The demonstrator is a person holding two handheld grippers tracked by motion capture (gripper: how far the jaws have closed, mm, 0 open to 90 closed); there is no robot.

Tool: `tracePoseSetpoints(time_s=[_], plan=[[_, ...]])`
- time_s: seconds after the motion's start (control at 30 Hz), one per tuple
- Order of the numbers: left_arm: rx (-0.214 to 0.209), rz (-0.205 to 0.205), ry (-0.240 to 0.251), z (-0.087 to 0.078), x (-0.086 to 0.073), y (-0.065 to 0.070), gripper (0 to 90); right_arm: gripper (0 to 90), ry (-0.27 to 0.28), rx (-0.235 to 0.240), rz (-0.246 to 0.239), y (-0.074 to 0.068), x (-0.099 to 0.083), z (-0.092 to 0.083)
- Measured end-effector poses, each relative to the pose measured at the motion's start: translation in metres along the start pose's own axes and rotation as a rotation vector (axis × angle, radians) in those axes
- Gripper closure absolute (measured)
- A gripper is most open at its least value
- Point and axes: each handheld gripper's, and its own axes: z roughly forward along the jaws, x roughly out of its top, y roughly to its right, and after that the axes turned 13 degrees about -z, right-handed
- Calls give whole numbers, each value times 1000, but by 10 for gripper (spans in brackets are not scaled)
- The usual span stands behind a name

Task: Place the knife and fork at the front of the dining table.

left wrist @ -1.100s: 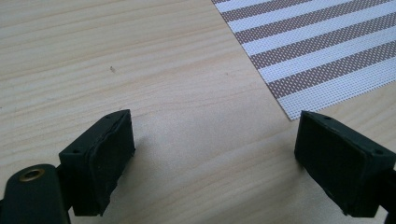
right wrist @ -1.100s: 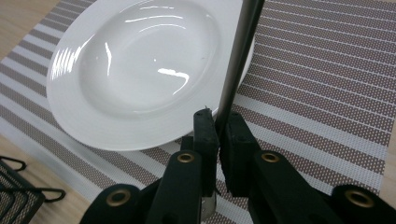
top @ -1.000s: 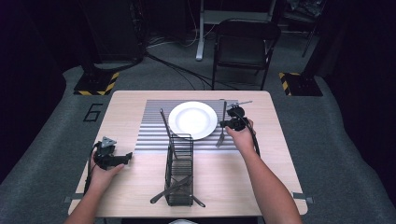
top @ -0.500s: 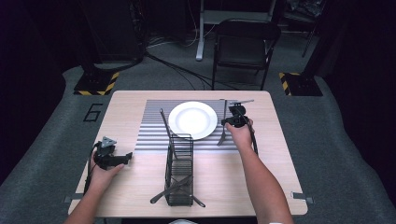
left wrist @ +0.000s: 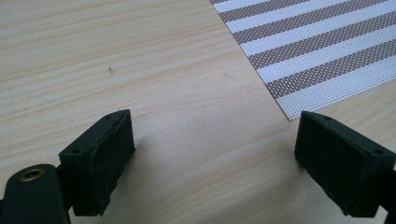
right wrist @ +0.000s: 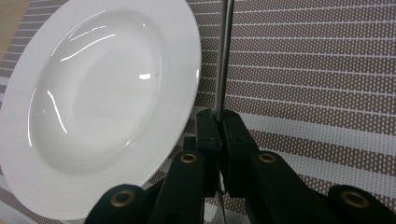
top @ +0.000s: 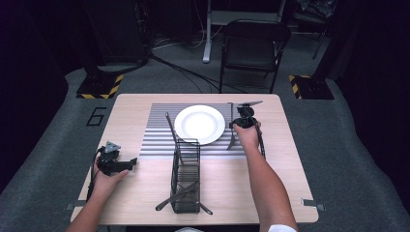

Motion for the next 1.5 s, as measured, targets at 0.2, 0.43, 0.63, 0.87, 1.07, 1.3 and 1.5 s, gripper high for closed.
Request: tracePoseSetpoints(time_s=[0.2,0.43,0.63,0.87,1.07,1.3,1.5], plan=[[0,0,0,0,0,0,119,874,4,-3,59,6,-2,4],[0,0,0,0,0,0,119,867,-3,-20,95,9,-4,14],[0,0,0,0,0,0,119,873,3,-45,129,12,-6,18],[-1,1,0,0,0,0,119,873,-5,-48,168,16,-11,22],[-1,2,0,0,0,0,119,873,0,-54,182,17,-12,24],[-2,1,0,0,0,0,119,863,-6,-72,210,17,-14,27],[-1,3,0,0,0,0,119,851,-7,-75,214,18,-14,25]])
